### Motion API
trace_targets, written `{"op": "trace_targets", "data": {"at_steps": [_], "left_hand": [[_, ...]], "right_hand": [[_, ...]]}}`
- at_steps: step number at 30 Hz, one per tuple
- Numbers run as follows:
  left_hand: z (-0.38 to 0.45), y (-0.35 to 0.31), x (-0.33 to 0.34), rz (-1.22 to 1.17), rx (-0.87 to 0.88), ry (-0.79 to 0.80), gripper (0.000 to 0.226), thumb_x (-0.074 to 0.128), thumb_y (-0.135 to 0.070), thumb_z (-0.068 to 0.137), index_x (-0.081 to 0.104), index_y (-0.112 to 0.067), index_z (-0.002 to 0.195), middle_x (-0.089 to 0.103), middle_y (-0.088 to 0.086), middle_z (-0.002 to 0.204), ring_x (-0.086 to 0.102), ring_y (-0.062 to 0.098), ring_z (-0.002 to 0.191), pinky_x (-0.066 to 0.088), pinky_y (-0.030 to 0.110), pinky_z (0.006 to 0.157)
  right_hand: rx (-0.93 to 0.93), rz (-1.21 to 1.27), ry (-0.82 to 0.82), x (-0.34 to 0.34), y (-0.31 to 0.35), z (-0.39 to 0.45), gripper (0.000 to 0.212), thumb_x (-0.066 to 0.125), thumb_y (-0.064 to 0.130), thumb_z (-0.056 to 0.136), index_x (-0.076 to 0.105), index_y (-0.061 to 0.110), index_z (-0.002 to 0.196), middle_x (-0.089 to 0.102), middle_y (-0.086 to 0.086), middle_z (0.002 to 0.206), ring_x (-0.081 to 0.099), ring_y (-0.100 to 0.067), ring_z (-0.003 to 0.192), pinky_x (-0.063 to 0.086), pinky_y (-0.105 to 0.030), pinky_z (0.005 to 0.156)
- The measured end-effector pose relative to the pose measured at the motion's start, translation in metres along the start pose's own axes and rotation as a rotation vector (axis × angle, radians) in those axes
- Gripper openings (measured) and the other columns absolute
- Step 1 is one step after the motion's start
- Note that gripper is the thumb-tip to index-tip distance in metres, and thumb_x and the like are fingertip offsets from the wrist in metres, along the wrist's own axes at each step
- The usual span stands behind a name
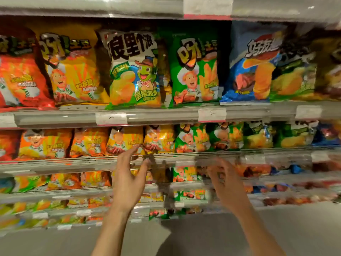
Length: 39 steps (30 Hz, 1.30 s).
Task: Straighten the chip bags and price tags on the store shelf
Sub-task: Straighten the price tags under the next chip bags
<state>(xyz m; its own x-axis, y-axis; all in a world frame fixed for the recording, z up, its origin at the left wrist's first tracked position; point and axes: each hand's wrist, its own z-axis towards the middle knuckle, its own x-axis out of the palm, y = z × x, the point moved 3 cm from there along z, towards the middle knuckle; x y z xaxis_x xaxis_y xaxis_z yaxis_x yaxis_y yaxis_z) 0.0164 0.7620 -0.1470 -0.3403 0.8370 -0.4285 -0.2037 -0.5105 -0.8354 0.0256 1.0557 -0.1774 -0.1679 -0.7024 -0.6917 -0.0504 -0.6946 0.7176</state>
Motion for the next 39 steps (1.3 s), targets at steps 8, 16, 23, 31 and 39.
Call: {"op": "trace_targets", "data": {"at_steps": [8,16,23,31,39], "left_hand": [[-0.007,-0.083,0.063,0.083,0.092,-0.058,0.043,0.063,-0.034,0.093,0.053,-0.027,0.135,0.053,-0.007,0.123,0.053,0.003,0.11,0.046,0.027,0.095],[0.039,-0.129,0.089,0.348,0.323,-0.008,0.046,0.065,-0.037,0.093,0.053,-0.022,0.135,0.054,-0.002,0.117,0.055,0.018,0.105,0.048,0.032,0.084],[0.096,-0.131,0.11,0.601,0.561,0.118,0.037,0.065,-0.035,0.091,0.058,-0.021,0.124,0.053,0.0,0.1,0.055,0.022,0.091,0.049,0.035,0.067],[0.111,-0.116,0.115,0.468,0.623,0.124,0.032,0.067,-0.041,0.089,0.061,-0.023,0.116,0.056,-0.008,0.093,0.055,0.015,0.087,0.046,0.03,0.066],[0.11,-0.116,0.114,0.418,0.63,0.093,0.032,0.067,-0.041,0.089,0.063,-0.024,0.115,0.05,-0.015,0.092,0.05,0.009,0.087,0.032,0.016,0.07]], "right_hand": [[-0.106,0.062,-0.023,-0.096,-0.047,0.042,0.062,0.049,0.055,0.089,0.046,0.023,0.141,0.06,0.001,0.13,0.06,-0.008,0.11,0.054,-0.038,0.094],[-0.269,-0.055,-0.145,-0.14,-0.025,0.093,0.041,0.06,0.037,0.094,0.052,0.031,0.134,0.055,0.007,0.117,0.058,-0.009,0.099,0.055,-0.042,0.087],[-0.571,-0.156,-0.115,-0.123,0.044,0.131,0.031,0.065,0.024,0.093,0.063,0.021,0.123,0.054,0.006,0.101,0.054,-0.012,0.094,0.051,-0.038,0.085],[-0.634,-0.108,-0.145,-0.114,0.047,0.146,0.025,0.071,0.031,0.088,0.065,0.024,0.111,0.046,0.013,0.088,0.045,-0.003,0.08,0.049,-0.031,0.07],[-0.495,0.193,-0.133,-0.135,0.094,0.152,0.019,0.068,0.029,0.091,0.062,0.025,0.109,0.063,0.007,0.095,0.061,-0.005,0.084,0.055,-0.027,0.073]]}}
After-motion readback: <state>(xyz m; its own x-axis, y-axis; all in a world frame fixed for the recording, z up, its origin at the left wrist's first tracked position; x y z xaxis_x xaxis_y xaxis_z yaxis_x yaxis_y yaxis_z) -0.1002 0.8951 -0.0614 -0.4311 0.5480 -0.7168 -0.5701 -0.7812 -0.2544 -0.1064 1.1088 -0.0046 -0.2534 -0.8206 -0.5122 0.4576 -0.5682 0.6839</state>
